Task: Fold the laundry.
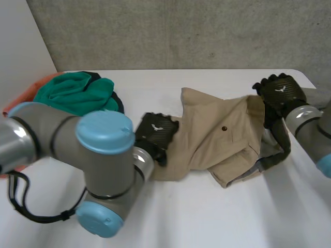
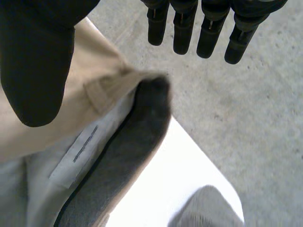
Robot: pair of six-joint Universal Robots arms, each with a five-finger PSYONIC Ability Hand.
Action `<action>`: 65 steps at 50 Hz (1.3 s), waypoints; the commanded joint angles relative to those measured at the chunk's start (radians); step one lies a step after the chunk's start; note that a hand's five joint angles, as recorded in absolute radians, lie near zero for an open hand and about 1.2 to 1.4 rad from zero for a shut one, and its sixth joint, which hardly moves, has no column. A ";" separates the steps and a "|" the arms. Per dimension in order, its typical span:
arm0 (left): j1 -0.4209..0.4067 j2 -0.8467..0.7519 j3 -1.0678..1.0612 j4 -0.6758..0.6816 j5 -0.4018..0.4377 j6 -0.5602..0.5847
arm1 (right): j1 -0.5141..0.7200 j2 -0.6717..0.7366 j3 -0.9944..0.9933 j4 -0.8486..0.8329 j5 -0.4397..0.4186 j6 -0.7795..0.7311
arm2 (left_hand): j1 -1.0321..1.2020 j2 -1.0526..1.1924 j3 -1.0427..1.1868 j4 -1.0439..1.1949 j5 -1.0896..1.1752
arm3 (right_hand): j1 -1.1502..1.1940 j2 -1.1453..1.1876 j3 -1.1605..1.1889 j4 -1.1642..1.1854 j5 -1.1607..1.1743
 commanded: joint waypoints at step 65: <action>0.126 0.482 0.033 0.202 0.040 0.132 | 0.081 -0.488 -0.157 0.265 -0.021 0.149 | 0.982 0.971 0.966 0.982 0.984 | 1.091 1.096 1.106 1.105 1.131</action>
